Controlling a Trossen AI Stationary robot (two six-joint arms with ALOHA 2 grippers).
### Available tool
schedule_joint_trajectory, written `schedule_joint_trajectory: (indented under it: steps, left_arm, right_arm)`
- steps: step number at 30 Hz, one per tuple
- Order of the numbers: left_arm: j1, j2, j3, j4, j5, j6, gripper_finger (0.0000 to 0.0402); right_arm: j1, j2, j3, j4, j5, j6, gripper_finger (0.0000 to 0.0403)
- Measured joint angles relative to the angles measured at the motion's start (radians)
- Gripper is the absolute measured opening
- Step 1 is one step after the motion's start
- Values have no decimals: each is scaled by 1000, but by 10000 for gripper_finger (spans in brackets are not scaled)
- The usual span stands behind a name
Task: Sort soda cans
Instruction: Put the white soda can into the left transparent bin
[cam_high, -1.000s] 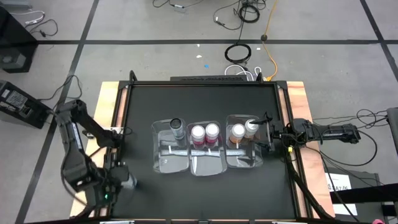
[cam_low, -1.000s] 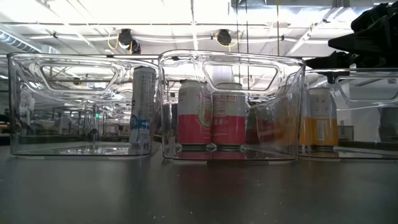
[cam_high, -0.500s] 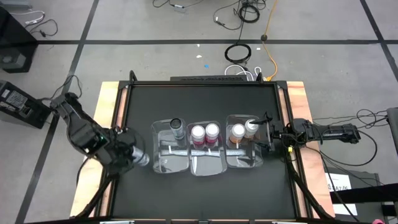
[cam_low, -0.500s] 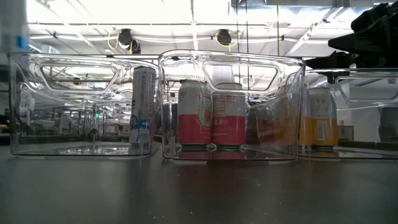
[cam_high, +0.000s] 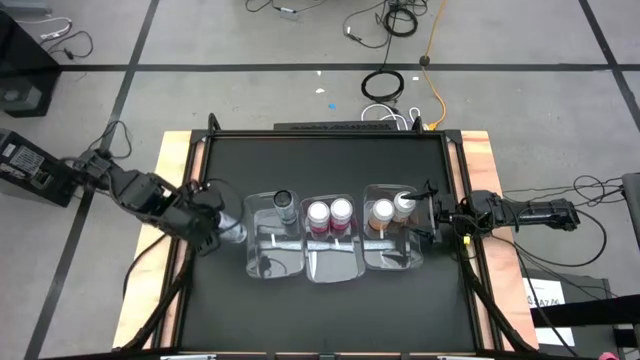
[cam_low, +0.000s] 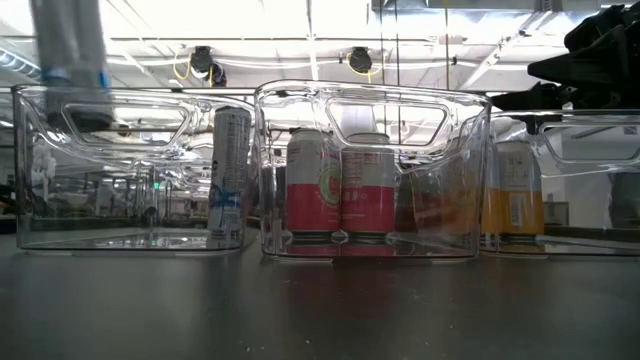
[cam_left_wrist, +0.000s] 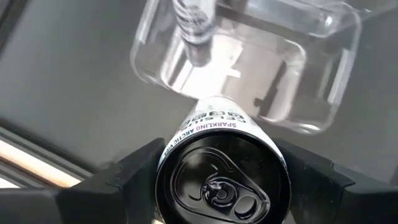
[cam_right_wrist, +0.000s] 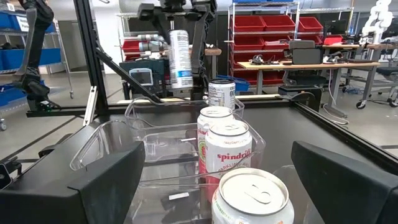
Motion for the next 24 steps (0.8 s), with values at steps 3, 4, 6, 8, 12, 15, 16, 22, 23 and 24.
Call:
schedule_joint_trajectory:
  steps: [3,4,6,8,12,15,16,22,23,24]
  left_arm:
    - [63,0,0,5,-14,92,281]
    - [84,0,0,17,-14,125,281]
    - [126,0,0,65,-13,207,281]
    - [165,1,0,127,-13,282,281]
    - [241,5,1,208,10,411,281]
    - [298,28,2,220,42,497,281]
    - [315,39,2,214,55,522,281]
    - [408,136,2,219,103,678,281]
    - [418,154,2,220,104,698,281]
    - [427,172,2,222,110,717,281]
  right_arm:
    - [0,0,0,0,0,0,398]
    - [0,0,0,0,0,0,398]
    - [0,0,0,0,0,0,398]
    - [0,0,0,0,0,0,398]
    - [0,0,0,0,0,0,398]
    - [0,0,0,0,0,0,398]
    - [0,0,0,0,0,0,398]
    - [0,0,0,0,0,0,398]
    - [0,0,0,0,0,0,398]
    - [0,0,0,0,0,0,398]
